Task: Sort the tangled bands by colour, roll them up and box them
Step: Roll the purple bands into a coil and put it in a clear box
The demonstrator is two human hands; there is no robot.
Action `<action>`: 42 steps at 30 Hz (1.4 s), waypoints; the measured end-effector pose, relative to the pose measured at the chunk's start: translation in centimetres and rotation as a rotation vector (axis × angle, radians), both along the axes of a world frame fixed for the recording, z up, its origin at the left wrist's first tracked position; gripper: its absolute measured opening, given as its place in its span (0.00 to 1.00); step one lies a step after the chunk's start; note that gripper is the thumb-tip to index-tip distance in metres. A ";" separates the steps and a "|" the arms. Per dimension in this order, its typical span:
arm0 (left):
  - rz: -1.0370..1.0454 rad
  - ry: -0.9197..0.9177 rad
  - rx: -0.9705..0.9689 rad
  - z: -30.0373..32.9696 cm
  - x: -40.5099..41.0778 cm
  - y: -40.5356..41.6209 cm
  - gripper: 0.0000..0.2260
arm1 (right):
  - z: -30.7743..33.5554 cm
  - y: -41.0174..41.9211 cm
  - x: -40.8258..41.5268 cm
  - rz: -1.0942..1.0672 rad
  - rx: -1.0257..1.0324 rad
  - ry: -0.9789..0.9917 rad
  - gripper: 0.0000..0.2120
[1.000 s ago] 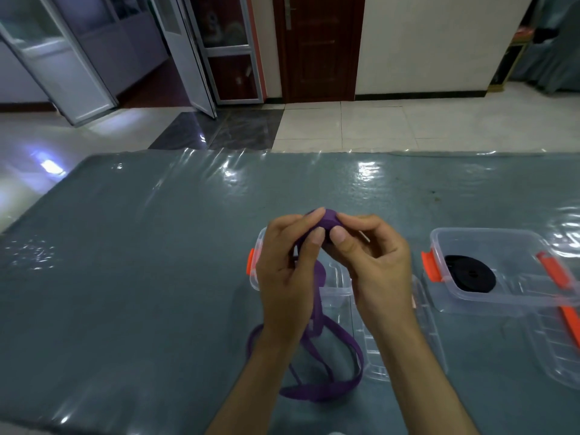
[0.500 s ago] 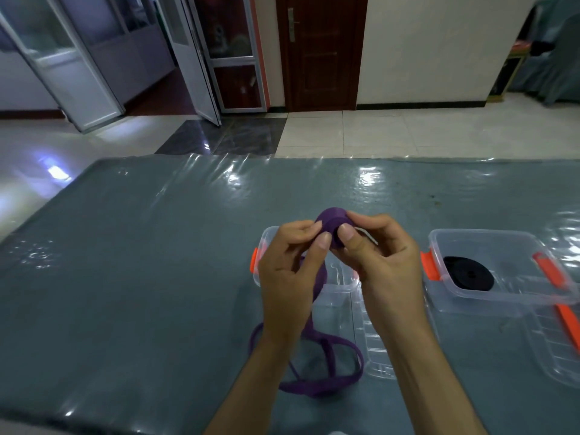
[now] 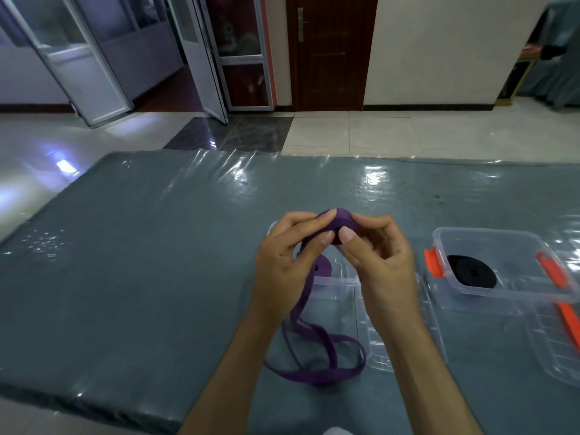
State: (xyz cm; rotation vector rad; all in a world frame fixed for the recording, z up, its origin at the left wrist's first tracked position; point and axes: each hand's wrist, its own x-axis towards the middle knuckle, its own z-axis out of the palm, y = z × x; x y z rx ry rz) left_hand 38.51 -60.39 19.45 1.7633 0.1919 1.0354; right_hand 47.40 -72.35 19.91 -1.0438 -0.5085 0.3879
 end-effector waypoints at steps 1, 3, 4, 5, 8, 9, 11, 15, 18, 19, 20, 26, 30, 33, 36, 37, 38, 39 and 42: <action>-0.013 0.024 0.053 0.1 -0.2 0.4 0.14 | 0.0 -0.2 0.3 -0.011 -0.043 -0.032 0.14; -0.044 0.034 0.114 0.1 -0.4 0.7 0.14 | 0.3 -0.9 0.9 -0.013 -0.080 -0.067 0.13; -0.050 0.021 0.098 0.2 -0.5 0.7 0.14 | 0.4 -1.1 1.1 -0.014 -0.082 -0.077 0.10; -0.044 -0.003 0.035 0.2 -0.3 0.4 0.14 | 0.5 -1.2 1.1 -0.024 -0.080 -0.088 0.08; 0.006 -0.070 -0.214 0.0 0.3 -0.9 0.11 | 0.2 -0.6 0.3 -0.082 -0.030 -0.083 0.07; 0.018 -0.072 -0.256 -0.2 0.5 -1.3 0.10 | -0.1 -0.3 0.0 -0.095 -0.011 -0.063 0.06; 0.032 -0.051 -0.256 -0.6 0.8 -1.5 0.10 | -0.7 0.0 -0.2 -0.083 0.001 -0.027 0.05; 0.089 -0.066 -0.186 -0.4 0.7 -0.8 0.10 | -0.5 -0.4 1.8 -0.002 -0.098 -0.121 0.10; 0.121 -0.134 -0.237 -0.1 0.9 -1.1 0.09 | 0.7 -0.4 2.8 0.021 -0.125 -0.226 0.13; 0.097 -0.152 -0.255 0.0 1.1 -1.2 0.09 | 1.0 -0.2 2.9 -0.008 -0.126 -0.278 0.15; 0.058 -0.161 -0.263 0.2 1.3 -1.0 0.09 | 1.1 0.0 2.8 -0.040 -0.106 -0.315 0.15; -0.061 -0.144 -0.188 1.6 2.0 1.1 0.13 | 1.8 0.7 2.8 -0.014 -0.050 -0.269 0.06; -0.057 -0.183 -0.193 2.3 2.1 1.2 0.10 | 3.4 0.2 3.6 0.021 -0.081 -0.279 0.11; -0.117 -0.189 -0.261 2.7 2.4 1.1 0.11 | 4.2 0.5 3.3 -0.043 -0.027 -0.353 0.12; -0.194 -0.173 -0.287 3.2 2.5 1.2 0.15 | 4.0 1.0 2.8 -0.108 0.027 -0.297 0.07; -0.190 -0.171 -0.275 3.2 2.5 1.2 0.15 | 3.8 1.1 2.7 -0.096 0.036 -0.277 0.06; -0.173 -0.172 -0.264 3.2 2.4 1.1 0.14 | 3.7 1.2 2.5 -0.080 0.041 -0.261 0.07; -0.143 -0.178 -0.263 3.1 2.3 0.9 0.13 | 3.6 1.1 2.5 -0.067 0.041 -0.248 0.08; -0.046 -0.202 -0.303 2.7 2.1 0.2 0.11 | 3.9 0.8 2.7 -0.057 0.001 -0.244 0.12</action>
